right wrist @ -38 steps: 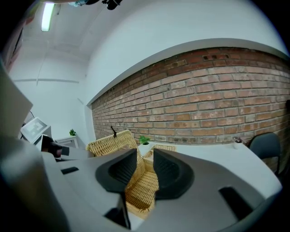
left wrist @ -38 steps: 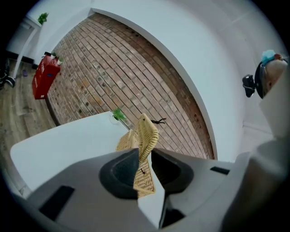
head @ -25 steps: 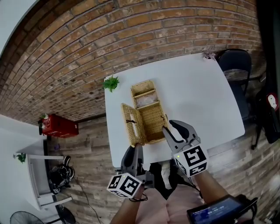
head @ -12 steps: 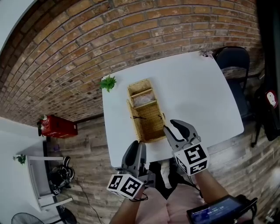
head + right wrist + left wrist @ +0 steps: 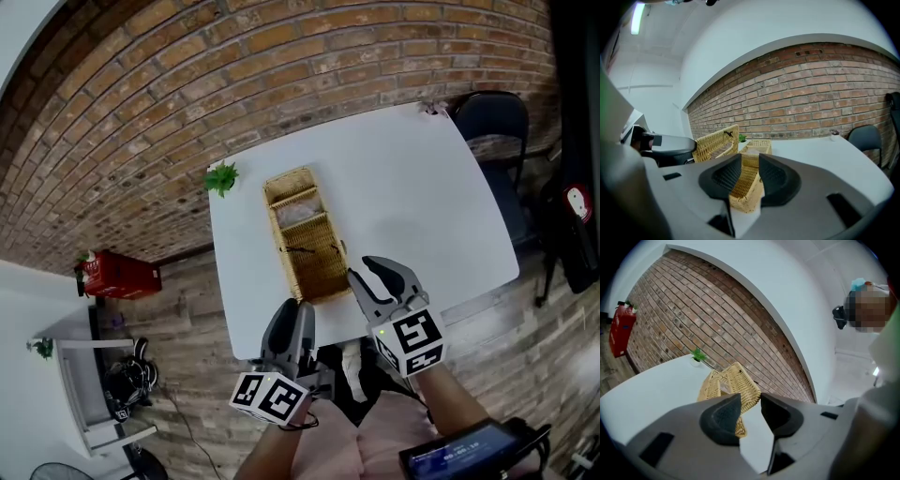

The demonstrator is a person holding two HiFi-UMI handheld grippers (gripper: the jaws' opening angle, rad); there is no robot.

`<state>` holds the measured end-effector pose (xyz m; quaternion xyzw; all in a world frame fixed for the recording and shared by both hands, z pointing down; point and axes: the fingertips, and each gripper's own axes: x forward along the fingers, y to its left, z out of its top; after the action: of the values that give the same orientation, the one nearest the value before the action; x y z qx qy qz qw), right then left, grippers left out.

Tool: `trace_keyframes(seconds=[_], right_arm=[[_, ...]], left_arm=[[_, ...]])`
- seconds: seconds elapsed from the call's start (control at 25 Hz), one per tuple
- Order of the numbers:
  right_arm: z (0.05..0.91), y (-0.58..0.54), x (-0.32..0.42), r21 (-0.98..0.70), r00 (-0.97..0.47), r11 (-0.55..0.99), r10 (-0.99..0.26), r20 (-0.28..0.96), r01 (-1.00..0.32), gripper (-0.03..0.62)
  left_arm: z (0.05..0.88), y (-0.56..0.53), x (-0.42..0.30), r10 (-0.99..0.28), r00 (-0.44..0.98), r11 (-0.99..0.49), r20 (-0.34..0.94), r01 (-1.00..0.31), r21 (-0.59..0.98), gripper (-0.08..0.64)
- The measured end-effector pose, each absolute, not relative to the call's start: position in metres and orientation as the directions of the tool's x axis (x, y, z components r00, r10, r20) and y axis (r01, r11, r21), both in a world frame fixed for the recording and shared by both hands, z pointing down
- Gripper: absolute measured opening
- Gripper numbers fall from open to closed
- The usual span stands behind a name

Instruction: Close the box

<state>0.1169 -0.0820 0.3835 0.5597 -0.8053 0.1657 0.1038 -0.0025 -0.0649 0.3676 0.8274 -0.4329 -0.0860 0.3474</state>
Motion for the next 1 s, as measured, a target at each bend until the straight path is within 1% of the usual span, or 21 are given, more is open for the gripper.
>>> trace_keyframes(seconds=[1.0], right_arm=[[0.397, -0.067, 0.175, -0.170, -0.266, 0.217, -0.891, 0.368, -0.961, 0.118]], left_arm=[[0.379, -0.067, 0.026, -0.788, 0.581, -0.349, 0.204, -0.695, 0.629, 0.155]])
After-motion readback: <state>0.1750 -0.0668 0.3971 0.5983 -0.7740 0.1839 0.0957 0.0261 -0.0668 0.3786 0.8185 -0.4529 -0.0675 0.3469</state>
